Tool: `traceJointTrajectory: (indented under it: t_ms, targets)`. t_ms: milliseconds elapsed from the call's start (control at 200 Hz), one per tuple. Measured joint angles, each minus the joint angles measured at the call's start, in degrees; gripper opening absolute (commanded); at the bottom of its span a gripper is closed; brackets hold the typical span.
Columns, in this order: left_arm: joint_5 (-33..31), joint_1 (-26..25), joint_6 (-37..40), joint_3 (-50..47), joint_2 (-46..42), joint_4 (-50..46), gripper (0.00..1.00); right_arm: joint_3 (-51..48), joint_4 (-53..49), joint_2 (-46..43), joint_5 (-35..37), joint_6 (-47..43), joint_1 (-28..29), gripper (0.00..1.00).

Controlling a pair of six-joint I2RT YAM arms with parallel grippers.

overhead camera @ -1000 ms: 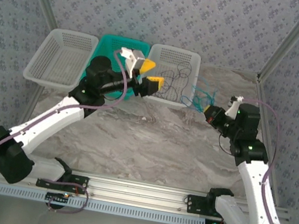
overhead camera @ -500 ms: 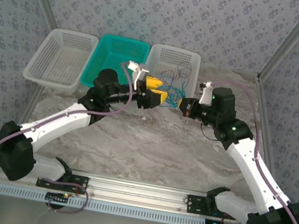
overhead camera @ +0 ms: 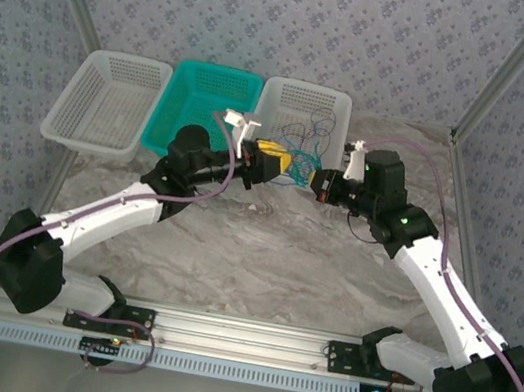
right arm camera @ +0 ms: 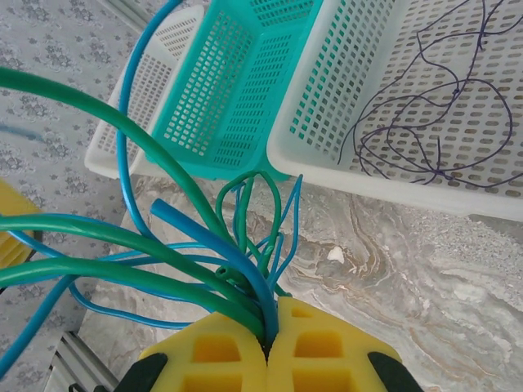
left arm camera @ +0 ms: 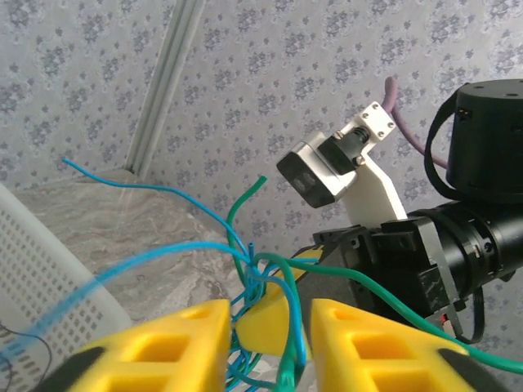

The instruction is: Untangle the cables

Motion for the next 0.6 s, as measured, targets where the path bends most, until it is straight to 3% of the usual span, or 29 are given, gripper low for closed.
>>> traceJointTrajectory:
  t_ms: [375, 460, 600]
  targets:
    - [-0.3, 0.0, -0.1, -0.7, -0.3, 0.1, 0.38, 0.0, 0.6, -0.1, -0.1, 0.9, 0.2, 0.0]
    - [-0.3, 0.0, -0.5, -1.4, -0.3, 0.7, 0.3, 0.0, 0.8, -0.5, -0.1, 1.2, 0.4, 0.0]
    - [-0.4, 0.0, -1.5, -1.7, -0.1, 1.6, 0.0, 0.0, 0.8, -0.9, -0.1, 1.3, 0.7, 0.0]
